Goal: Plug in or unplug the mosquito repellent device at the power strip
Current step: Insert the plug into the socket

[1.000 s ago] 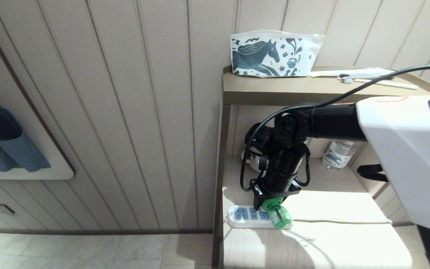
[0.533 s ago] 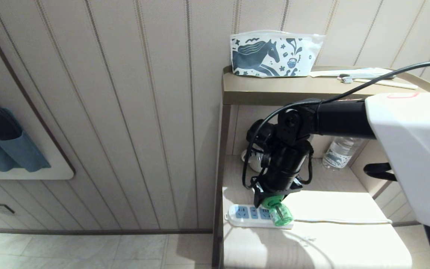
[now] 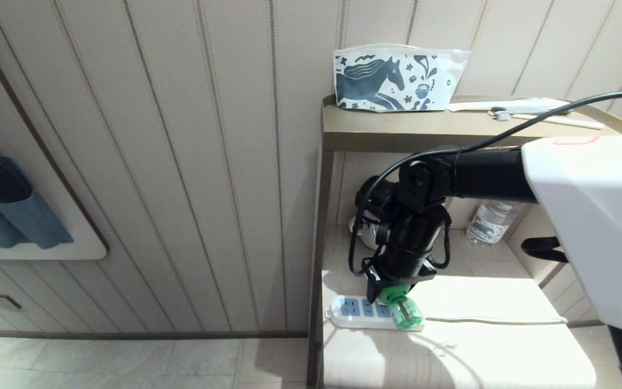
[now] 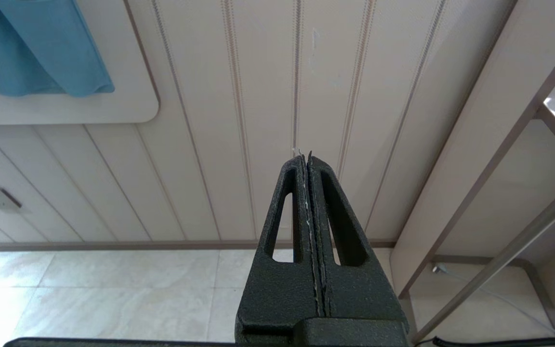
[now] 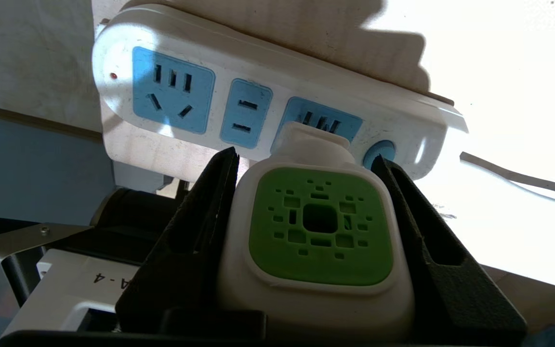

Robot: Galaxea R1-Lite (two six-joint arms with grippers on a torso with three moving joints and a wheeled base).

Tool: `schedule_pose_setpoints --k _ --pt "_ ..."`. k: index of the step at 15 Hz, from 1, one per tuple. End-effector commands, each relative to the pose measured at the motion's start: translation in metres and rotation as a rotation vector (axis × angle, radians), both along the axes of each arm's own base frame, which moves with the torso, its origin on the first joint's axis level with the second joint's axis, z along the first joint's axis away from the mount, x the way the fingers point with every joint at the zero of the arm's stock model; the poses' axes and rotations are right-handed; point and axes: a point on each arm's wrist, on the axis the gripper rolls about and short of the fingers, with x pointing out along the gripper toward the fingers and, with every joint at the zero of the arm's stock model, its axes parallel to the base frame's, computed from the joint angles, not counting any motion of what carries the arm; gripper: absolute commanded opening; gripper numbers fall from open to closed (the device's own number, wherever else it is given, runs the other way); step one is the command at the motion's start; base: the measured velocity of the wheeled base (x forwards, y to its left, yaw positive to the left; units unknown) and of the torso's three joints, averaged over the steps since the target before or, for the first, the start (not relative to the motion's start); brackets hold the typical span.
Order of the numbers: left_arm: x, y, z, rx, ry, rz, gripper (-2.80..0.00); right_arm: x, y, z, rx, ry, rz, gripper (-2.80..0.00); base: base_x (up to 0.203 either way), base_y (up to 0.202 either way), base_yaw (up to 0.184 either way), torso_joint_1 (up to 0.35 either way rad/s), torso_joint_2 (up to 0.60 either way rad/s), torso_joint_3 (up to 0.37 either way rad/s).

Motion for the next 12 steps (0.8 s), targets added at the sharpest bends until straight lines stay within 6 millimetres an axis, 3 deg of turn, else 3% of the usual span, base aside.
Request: schedule_pose_setpoints --k 1,12 --pt "0.0001 0.0 0.0 0.0 0.002 0.0 -2.8 -0.0002 0.0 -0.0019 -0.005 0.011 -0.001 -2.8 0.0 0.0 0.0 0.0 0.0 0.0" --pt "0.0001 0.0 -0.0001 0.0 0.003 0.0 -2.8 -0.0024 -0.0054 -0.0017 -0.014 0.021 -0.011 -2.8 0.0 0.0 0.0 0.0 0.0 0.0"
